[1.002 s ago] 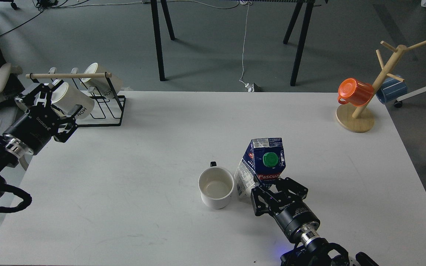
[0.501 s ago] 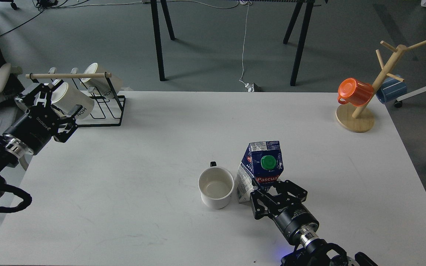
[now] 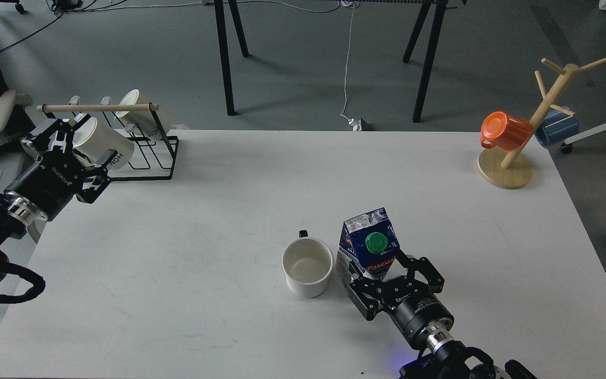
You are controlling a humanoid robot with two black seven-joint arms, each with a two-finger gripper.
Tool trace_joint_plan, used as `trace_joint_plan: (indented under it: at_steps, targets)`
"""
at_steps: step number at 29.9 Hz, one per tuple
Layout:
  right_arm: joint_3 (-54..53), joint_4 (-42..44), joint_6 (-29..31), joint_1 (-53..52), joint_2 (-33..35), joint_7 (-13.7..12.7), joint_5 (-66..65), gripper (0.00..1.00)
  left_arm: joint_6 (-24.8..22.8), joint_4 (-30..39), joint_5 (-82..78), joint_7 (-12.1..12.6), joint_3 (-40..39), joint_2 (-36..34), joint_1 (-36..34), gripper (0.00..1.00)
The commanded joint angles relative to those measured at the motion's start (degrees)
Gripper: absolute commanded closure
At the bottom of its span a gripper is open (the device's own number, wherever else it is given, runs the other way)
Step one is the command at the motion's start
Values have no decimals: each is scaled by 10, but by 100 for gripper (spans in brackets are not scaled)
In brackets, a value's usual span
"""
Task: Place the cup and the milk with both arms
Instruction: 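Open the right gripper and pull it back from the carton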
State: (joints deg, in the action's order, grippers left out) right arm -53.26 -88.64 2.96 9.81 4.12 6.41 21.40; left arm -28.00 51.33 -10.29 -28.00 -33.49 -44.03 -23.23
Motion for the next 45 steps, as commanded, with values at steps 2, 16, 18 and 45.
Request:
trace_joint_plan:
  at_steps: [2, 16, 18, 45]
  targets:
    - [0, -2, 10, 6, 2, -1, 0, 3, 0, 0, 0, 0, 0, -1, -1, 15]
    - [1, -8, 45, 35, 17, -6, 0, 2, 0, -11, 0, 0, 0, 10, -1, 15]
    - [1, -17, 46, 39, 23, -6, 0, 2, 0, -11, 0, 0, 0, 10, -1, 15]
    - [33, -107, 177, 177, 182, -2, 0, 1, 0, -26, 0, 0, 0, 19, -1, 15]
